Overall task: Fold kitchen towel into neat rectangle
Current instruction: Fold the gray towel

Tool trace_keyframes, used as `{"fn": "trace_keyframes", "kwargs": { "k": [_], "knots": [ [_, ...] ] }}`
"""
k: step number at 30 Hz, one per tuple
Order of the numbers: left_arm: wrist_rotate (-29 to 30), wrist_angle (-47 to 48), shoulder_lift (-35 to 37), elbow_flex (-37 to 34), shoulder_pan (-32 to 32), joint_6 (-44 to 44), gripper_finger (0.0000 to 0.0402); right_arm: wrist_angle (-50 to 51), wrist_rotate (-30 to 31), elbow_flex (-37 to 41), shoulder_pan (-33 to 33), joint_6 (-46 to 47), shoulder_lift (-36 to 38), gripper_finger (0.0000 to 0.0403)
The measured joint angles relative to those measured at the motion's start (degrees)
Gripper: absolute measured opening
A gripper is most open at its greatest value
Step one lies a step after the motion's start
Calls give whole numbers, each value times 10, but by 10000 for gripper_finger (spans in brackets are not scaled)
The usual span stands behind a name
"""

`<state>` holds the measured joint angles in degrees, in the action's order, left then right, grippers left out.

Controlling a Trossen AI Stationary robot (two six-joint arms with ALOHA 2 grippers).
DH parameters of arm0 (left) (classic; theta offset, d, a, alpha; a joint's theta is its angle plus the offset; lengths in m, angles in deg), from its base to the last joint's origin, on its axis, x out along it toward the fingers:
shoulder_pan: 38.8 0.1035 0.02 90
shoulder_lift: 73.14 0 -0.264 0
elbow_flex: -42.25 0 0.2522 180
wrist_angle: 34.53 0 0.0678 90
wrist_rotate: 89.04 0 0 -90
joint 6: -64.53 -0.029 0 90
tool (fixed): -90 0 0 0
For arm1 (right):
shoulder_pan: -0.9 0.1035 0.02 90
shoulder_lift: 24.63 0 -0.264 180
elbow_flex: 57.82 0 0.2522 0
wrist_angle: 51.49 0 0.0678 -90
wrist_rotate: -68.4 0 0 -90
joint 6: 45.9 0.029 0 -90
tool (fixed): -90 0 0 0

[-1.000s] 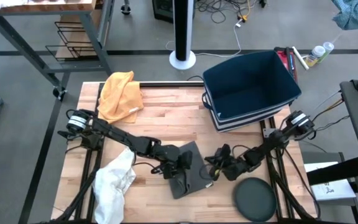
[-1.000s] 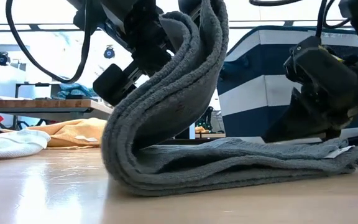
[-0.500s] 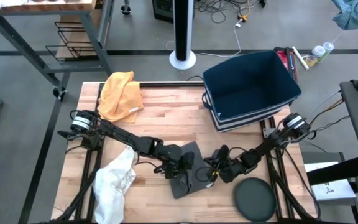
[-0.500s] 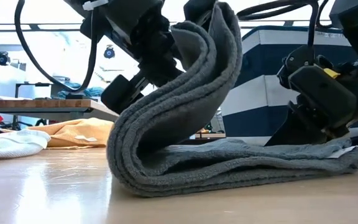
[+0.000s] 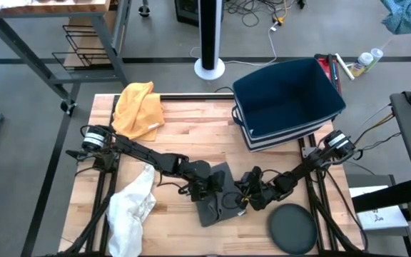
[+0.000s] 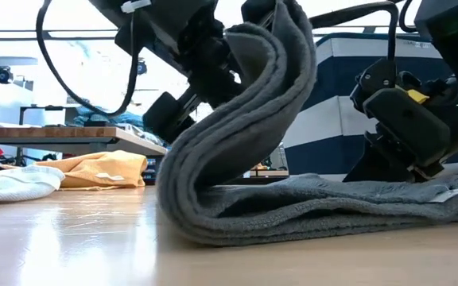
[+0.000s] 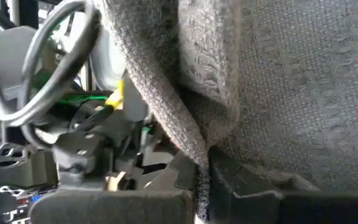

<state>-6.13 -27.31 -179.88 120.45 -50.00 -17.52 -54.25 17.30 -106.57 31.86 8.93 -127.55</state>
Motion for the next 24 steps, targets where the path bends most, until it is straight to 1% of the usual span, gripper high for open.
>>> {"fn": "trace_keyframes", "kwargs": {
  "k": [7, 9, 11, 12, 14, 16, 21, 24],
  "knots": [
    [-25, 16, 0, 12, 1, -21, 4, -2, -5, 0, -1, 1, -1, 0],
    [-26, 16, -12, 17, 0, -30, 4, -1, -6, 0, 0, 1, -1, 0],
    [-25, 37, -28, 28, 1, -35, 4, -2, -7, 0, -1, 2, -1, 0],
    [-20, 50, -39, 39, 2, -49, 4, -2, -8, 0, -2, 2, -1, 0],
    [17, 72, -62, 65, 3, -85, 4, -2, -10, 0, -2, 4, -1, 0],
    [48, 97, -81, 98, 5, -92, 4, -2, -10, 0, -2, 10, -1, 0],
    [51, 176, -102, 167, 6, -75, 4, -2, -11, 0, -2, 12, -2, 0],
    [51, 194, -101, 188, 6, -80, 4, -1, -11, 0, -2, 9, -2, 0]
  ]
}}
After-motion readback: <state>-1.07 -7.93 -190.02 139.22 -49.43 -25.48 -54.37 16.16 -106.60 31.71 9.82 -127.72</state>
